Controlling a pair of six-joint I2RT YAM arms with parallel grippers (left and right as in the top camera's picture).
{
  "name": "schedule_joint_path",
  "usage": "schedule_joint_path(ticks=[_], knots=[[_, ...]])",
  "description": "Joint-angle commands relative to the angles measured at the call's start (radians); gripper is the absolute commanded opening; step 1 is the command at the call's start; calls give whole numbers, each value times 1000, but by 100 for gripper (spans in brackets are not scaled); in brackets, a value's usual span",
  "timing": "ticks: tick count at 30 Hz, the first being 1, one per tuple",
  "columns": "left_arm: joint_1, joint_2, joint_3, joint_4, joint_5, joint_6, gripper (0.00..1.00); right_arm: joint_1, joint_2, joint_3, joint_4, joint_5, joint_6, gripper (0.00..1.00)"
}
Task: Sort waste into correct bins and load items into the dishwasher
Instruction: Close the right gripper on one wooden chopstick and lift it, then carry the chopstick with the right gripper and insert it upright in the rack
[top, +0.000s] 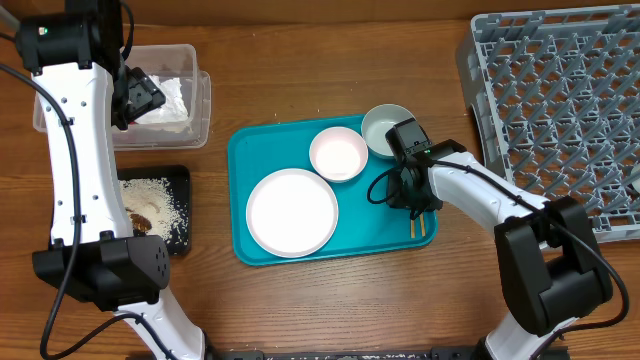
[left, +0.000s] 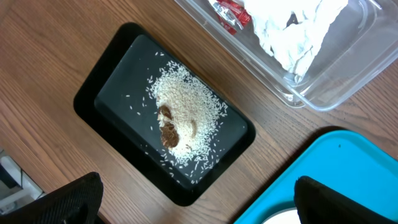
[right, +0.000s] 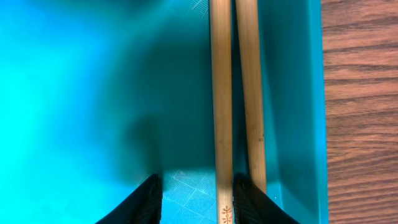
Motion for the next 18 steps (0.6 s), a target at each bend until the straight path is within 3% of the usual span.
schedule_joint_path(ticks=[1,3,9,14,18], knots=[[-3,-19,17,-3,0,12,100,-4,29,-8,10,-1,9,36],[-3,-19,17,-2,0,12,100,-4,29,-8,10,-1,12,32],[-3,-19,17,-3,0,12,100,-4,29,-8,14,0,29,4],[-3,-19,17,-2,0,12,100,-5,29,15,-26,-24,34,4],[-3,-19,17,-2,0,12,100,-29,27,122,-157,10,25,4]])
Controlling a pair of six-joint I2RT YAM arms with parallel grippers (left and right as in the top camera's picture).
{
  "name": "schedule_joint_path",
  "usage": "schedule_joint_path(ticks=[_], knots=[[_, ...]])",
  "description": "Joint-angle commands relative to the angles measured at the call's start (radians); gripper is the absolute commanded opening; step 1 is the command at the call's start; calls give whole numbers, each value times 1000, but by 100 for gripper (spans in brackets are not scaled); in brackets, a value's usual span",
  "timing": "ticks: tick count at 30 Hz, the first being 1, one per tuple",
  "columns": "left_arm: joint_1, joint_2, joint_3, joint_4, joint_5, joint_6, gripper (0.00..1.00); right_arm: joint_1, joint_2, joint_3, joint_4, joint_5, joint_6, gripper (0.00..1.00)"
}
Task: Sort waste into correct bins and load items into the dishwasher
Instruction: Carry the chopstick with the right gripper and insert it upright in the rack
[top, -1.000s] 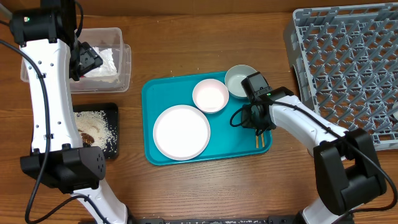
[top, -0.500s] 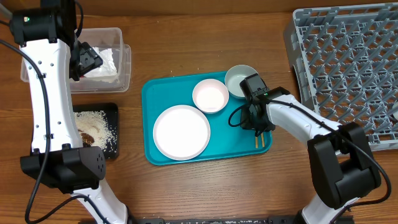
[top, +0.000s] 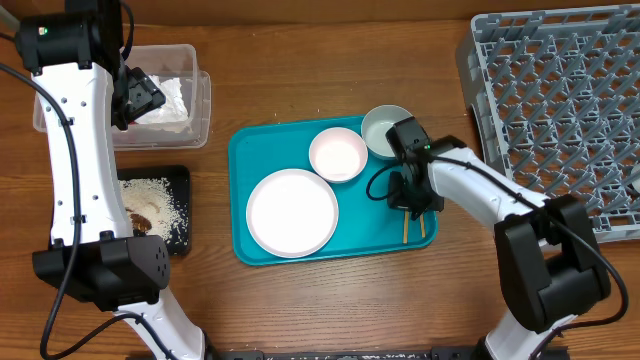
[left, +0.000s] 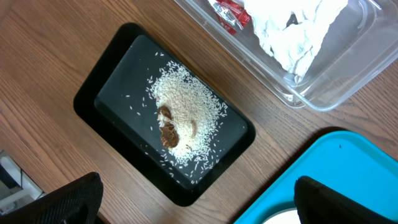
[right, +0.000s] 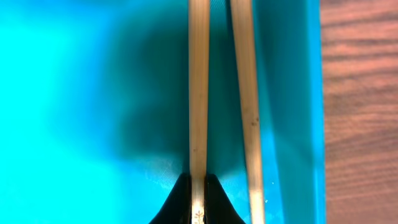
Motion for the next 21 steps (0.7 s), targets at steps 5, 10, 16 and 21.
schedule_joint_path(ticks=[5,10,16,21], knots=[[-3,-19,17,-2,0,12,100,-68,14,289,-241,20,-123,4],[-5,-19,17,-2,0,12,100,-154,14,490,-396,21,-231,4],[-7,-19,17,-2,0,12,100,-309,14,674,-476,2,-367,4],[-6,-19,17,-2,0,12,100,-428,14,707,-403,-60,-455,4]])
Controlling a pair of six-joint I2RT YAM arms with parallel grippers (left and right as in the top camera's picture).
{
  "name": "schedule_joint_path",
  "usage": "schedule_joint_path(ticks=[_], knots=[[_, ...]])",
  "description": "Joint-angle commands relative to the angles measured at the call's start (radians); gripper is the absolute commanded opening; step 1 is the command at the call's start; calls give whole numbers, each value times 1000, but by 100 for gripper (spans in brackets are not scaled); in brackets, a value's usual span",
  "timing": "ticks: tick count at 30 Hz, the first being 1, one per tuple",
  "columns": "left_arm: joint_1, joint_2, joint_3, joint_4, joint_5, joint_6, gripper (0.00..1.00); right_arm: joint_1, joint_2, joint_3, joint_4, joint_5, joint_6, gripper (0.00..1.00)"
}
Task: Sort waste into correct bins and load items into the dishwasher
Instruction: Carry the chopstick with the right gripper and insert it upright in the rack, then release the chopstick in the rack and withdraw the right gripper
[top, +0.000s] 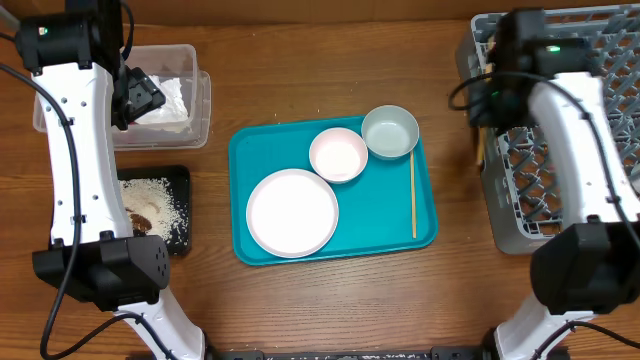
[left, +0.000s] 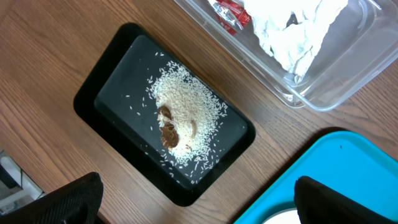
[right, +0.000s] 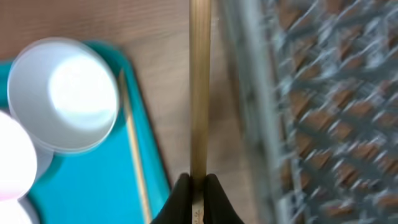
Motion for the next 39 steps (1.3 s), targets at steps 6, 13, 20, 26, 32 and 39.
schedule_joint_path(ticks=[6,13,20,26,32,39], knots=[[-6,-19,17,-2,0,11,100,-150,-3,24,150,-46,-169,4],[-6,-19,17,-2,0,11,100,-195,10,23,250,-60,-229,4],[-6,-19,17,-2,0,11,100,-192,96,23,244,-70,-273,4],[-7,-19,17,-2,0,11,100,-192,126,23,235,-98,-273,5],[-6,-19,17,-2,0,11,100,-185,126,23,221,-139,-273,6],[-6,-19,17,-2,0,11,100,-184,126,24,208,-121,-288,7]])
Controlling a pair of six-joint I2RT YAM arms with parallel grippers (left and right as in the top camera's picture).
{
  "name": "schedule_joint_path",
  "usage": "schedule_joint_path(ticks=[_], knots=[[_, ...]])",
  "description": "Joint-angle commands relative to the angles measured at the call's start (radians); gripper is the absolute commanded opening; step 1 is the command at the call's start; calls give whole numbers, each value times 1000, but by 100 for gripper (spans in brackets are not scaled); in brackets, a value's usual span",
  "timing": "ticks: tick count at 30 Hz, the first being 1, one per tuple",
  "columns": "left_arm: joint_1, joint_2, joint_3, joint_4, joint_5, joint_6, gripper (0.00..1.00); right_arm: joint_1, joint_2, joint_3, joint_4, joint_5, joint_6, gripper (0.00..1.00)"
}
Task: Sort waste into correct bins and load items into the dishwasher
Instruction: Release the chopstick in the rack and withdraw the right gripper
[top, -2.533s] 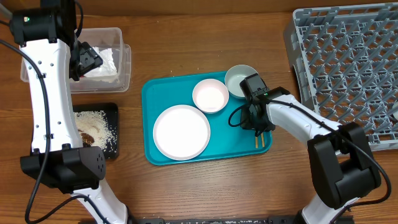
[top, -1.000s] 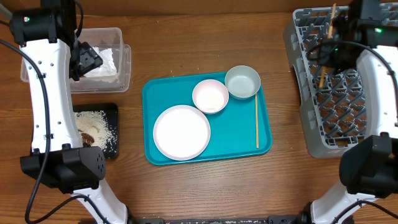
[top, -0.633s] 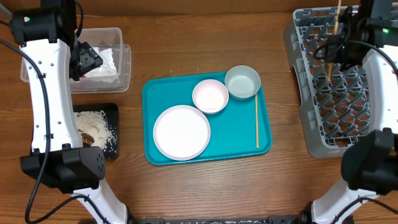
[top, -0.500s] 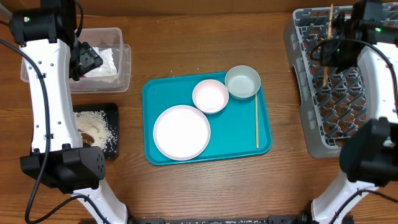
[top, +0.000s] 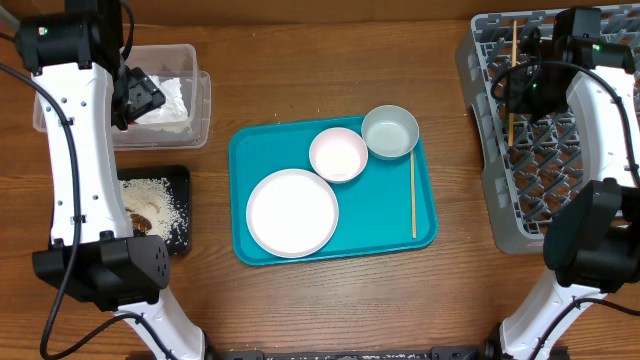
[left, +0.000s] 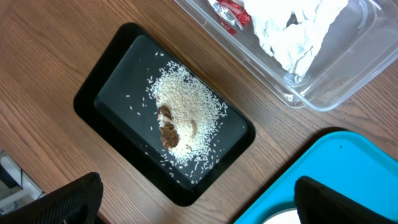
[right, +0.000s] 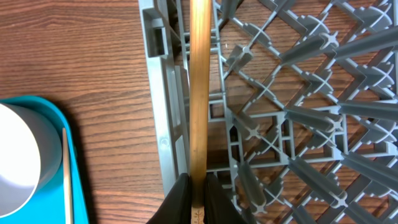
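My right gripper (right: 198, 198) is shut on a wooden chopstick (right: 199, 87), held over the left edge of the grey dishwasher rack (top: 560, 120); overhead the chopstick (top: 514, 60) lies along the rack's left side. A second chopstick (top: 413, 195) lies on the teal tray (top: 250, 150) at its right side, beside a pale blue bowl (top: 390, 131), a pink bowl (top: 338, 153) and a white plate (top: 292, 211). My left gripper (left: 193, 199) hangs open high above the black tray of rice (left: 165, 112), holding nothing.
A clear plastic bin (top: 175, 95) with crumpled white paper and a red wrapper stands at the back left. The black tray (top: 155, 205) with rice sits in front of it. The rack fills the right side of the table.
My right gripper has carried the chopstick from beside the rack's left wall to over the rack's left edge. The left arm has not moved.
My right gripper stood open over the two chopsticks on the teal tray, then shut on one. It then held that chopstick up near the rack's left side, and now over the rack's edge. One chopstick stayed on the tray. The left arm stayed still.
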Motion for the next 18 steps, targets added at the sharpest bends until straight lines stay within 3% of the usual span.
schedule_joint_path(ticks=[1,18], knots=[[-6,-19,17,-2,0,11,100,2,-11,23,2,5,-37,7],[-6,-19,17,-2,0,11,100,2,-9,23,26,-7,-120,4]])
